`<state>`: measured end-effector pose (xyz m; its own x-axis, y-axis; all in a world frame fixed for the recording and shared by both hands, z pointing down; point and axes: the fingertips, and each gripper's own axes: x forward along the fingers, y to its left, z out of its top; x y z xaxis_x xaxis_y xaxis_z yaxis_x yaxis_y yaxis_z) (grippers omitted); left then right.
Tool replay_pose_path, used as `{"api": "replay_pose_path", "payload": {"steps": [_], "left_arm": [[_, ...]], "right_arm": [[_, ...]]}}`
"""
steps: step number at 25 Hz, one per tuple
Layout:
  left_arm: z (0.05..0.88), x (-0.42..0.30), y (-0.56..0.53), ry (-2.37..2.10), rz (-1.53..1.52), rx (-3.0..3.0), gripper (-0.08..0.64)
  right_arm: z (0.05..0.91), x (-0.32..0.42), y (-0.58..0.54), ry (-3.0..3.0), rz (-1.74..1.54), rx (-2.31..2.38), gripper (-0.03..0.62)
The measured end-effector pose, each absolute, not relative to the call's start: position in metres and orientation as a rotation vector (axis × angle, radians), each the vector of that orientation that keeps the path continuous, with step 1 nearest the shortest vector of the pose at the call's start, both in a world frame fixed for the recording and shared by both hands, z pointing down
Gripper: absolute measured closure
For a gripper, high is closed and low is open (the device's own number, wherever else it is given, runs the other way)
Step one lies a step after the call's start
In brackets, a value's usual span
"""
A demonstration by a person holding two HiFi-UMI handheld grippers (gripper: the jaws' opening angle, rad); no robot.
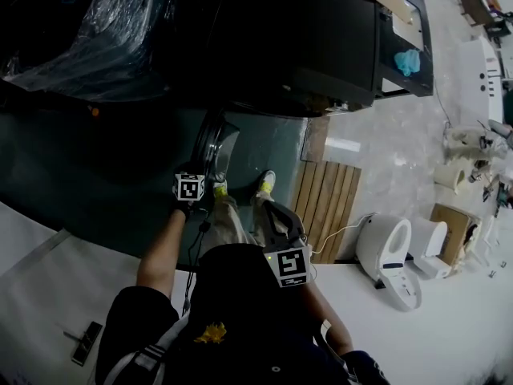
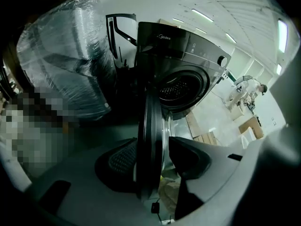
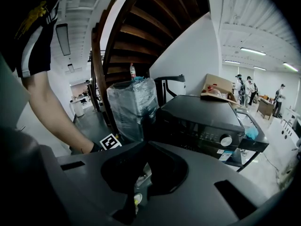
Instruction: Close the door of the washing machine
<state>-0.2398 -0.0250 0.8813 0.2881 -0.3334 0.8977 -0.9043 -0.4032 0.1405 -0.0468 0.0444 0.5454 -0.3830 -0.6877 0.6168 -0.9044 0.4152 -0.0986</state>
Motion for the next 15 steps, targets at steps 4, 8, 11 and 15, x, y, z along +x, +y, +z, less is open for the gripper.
{"api": "replay_pose_path", "payload": {"steps": [4,8,11,15], "left_arm": [[0.865,-0.218,-0.017,-1.111,1.059,1.832,0.336],[0.871,-0.188,-0.006,-1.056,1.016,1.826,0.334],[0.873,-0.167,-0.003,-1.035,1.017,1.817,0.334],[0.873,-0.138,-0.005,-1.012,0.991,1.777,0.328]], "right_arm": [[0.548,-0.028,0.046,-2.191,0.587,1.344,0.566],[0.549,-0.002,0.049,-2.166,0.612,1.383,0.566],[0.551,0.018,0.051,-2.146,0.628,1.416,0.566],[0.557,0.045,0.050,-2.119,0.655,1.451,0.566]]}}
